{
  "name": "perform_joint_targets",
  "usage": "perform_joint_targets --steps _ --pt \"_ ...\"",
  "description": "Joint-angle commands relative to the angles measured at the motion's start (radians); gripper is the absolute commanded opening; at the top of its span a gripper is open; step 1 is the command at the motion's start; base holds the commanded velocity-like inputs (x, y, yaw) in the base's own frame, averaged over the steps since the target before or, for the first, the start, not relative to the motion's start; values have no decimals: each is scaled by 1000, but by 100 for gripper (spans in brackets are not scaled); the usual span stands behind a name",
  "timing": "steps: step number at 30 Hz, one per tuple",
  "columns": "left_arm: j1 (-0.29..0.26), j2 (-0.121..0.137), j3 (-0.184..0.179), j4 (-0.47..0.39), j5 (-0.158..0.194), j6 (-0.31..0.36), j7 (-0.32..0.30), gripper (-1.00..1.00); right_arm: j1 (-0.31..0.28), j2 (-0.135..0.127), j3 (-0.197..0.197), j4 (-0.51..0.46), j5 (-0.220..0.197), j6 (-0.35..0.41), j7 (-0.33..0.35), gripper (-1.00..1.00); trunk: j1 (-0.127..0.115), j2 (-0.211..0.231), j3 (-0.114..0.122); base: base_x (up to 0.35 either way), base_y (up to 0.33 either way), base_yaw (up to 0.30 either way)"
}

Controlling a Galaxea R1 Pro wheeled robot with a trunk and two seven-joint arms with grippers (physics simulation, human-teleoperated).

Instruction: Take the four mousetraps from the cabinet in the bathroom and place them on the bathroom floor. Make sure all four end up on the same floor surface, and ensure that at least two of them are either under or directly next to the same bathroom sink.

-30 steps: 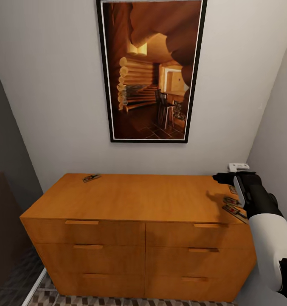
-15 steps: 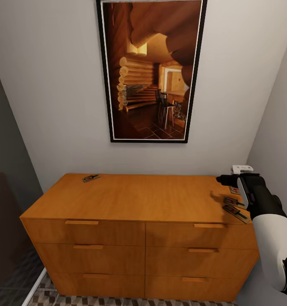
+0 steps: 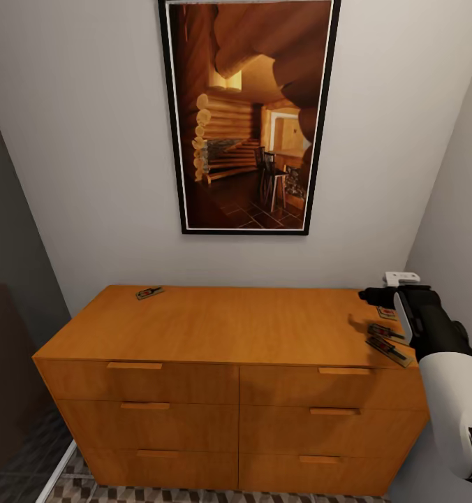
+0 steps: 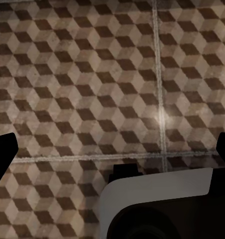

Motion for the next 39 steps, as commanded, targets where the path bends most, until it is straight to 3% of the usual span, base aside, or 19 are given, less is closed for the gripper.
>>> perform_joint_targets --steps 1,17,39 --pt "0 1 -5 0 0 -2 1 100 -1 -2 -2 1 10 3 12 100 0 -1 -1 0 0 0" --pt "0 1 -5 4 -1 -2 1 100 -1 -30 -37 82 10 -69 48 100 0 -1 -1 0 0 0" --pt "0 1 -5 5 0 -2 1 100 -1 -86 -39 134 10 -107 104 100 0 -1 -1 0 0 0"
